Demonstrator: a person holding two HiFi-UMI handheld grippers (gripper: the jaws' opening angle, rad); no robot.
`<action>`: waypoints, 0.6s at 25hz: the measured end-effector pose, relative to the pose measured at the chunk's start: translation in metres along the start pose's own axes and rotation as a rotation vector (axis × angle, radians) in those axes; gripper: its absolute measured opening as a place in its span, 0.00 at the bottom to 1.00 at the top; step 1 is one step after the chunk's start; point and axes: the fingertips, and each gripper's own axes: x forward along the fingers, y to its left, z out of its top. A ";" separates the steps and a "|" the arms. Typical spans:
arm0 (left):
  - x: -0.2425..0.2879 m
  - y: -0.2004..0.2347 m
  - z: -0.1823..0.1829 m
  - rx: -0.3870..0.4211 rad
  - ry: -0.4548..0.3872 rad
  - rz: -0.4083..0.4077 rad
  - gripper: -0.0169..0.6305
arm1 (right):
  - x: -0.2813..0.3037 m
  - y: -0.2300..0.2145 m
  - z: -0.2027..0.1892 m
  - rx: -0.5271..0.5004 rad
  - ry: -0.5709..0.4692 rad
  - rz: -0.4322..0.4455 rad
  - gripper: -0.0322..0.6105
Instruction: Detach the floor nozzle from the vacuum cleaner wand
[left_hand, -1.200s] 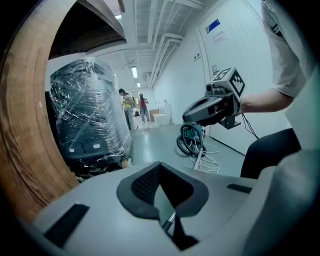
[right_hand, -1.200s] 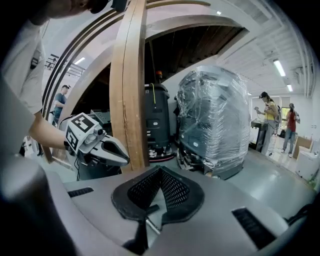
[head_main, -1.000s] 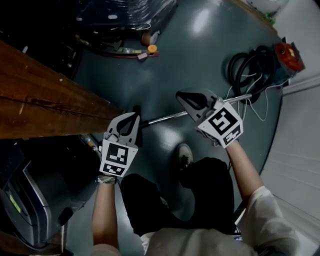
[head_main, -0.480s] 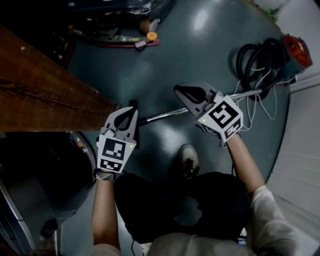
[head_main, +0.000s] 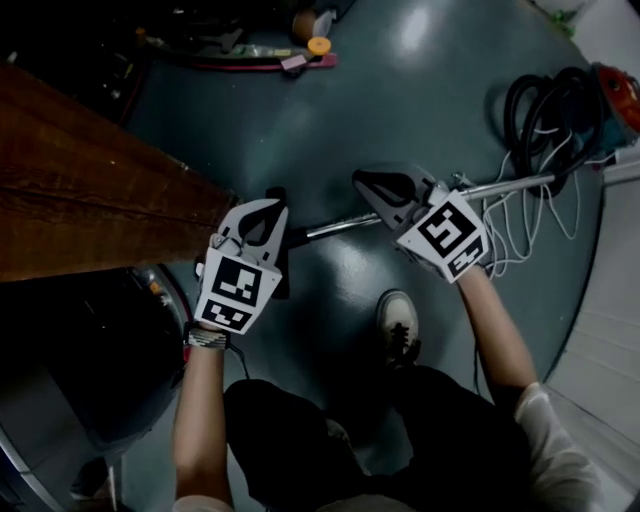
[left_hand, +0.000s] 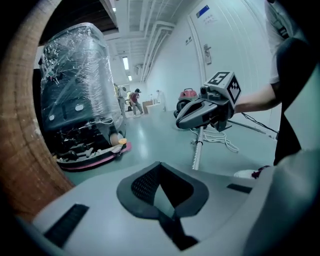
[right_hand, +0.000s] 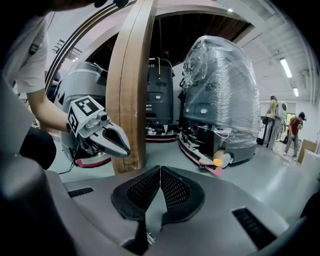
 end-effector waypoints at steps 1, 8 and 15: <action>0.003 -0.001 -0.005 0.007 0.008 -0.006 0.02 | 0.004 -0.001 -0.006 -0.006 0.007 -0.005 0.09; 0.019 -0.007 -0.041 -0.013 0.045 -0.017 0.02 | 0.031 0.004 -0.047 -0.140 0.086 -0.033 0.09; 0.027 -0.020 -0.075 0.024 0.118 -0.042 0.02 | 0.059 0.033 -0.095 -0.460 0.203 0.013 0.09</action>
